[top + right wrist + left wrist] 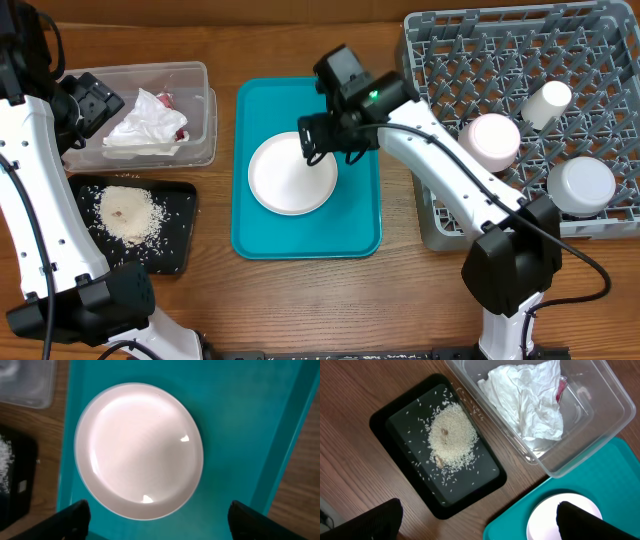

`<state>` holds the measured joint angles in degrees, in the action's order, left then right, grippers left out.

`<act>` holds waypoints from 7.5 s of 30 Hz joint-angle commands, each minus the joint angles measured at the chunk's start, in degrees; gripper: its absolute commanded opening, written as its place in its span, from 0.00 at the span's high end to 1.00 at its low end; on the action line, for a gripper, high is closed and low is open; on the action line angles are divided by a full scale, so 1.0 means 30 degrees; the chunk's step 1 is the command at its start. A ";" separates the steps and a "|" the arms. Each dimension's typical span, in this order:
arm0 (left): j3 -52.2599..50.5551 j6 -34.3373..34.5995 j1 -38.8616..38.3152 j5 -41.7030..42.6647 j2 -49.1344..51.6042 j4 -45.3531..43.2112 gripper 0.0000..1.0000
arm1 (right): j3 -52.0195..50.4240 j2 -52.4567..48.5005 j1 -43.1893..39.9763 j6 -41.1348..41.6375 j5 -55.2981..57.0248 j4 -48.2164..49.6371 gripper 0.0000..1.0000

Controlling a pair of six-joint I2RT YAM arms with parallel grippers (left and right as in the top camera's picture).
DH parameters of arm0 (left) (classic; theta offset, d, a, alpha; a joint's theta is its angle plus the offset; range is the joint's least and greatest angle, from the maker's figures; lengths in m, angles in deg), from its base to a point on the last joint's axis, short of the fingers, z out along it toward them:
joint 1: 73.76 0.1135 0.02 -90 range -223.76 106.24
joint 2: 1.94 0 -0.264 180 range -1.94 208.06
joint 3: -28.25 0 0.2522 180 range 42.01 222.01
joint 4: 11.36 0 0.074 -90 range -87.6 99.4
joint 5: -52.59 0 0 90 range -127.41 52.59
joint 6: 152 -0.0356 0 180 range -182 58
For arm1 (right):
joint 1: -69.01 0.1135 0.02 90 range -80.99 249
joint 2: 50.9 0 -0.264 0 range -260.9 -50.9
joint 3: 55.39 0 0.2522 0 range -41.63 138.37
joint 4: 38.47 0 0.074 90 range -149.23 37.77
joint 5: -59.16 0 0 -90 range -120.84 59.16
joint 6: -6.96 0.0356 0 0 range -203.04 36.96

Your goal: Sort waste into correct bins and load items into the dishwasher

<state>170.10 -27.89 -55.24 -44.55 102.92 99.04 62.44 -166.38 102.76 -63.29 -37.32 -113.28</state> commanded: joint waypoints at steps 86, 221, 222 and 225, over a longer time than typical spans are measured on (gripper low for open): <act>0.0124 -0.0233 0.0066 -0.0117 -0.0058 0.0051 0.00 | 0.7315 -0.0831 -0.8852 0.1523 1.7733 -0.2295 0.96; 0.0124 -0.0233 0.0066 -0.0117 -0.0058 0.0051 0.00 | -2.2702 3.2982 -1.2458 -0.2186 -0.1880 0.7388 0.00; 0.0124 -0.0233 0.0066 -0.0117 -0.0058 0.0051 0.00 | -2.3205 3.3259 -1.2539 -0.2193 -0.1880 0.8036 0.00; 0.0124 -0.0233 0.0066 -0.0117 -0.0058 0.0051 0.00 | -2.4516 3.3842 -1.2568 -0.2259 -0.1872 0.9916 0.00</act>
<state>170.08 -27.91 -55.24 -44.52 102.92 99.06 -8.55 -66.50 65.34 -69.15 -41.54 -86.27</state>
